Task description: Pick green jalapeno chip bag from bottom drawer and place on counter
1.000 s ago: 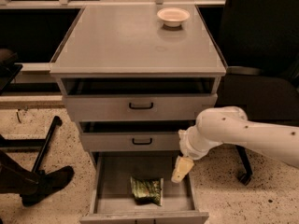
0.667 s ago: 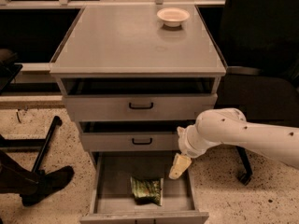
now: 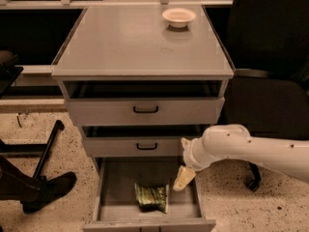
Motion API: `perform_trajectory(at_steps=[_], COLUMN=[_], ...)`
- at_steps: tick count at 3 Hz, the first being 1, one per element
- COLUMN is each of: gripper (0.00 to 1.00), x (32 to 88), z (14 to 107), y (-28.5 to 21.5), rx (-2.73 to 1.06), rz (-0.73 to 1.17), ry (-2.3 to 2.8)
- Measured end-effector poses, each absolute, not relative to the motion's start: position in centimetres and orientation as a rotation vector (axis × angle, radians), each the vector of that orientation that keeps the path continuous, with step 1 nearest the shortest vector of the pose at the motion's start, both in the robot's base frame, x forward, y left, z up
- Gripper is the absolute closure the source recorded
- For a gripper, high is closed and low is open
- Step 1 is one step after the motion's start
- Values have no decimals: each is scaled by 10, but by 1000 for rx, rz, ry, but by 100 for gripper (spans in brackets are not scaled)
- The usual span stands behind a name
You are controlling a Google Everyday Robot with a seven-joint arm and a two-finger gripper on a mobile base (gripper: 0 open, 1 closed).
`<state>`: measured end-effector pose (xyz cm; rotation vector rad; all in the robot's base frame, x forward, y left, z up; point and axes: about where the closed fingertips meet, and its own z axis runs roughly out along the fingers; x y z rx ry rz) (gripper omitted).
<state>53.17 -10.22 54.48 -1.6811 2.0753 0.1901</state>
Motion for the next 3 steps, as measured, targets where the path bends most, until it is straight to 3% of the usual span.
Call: perform_trajectory(at_steps=[3], gripper=[0], x=[529], z=[354], y=[-58], rx=[-1582], rz=[408], ry=[1968])
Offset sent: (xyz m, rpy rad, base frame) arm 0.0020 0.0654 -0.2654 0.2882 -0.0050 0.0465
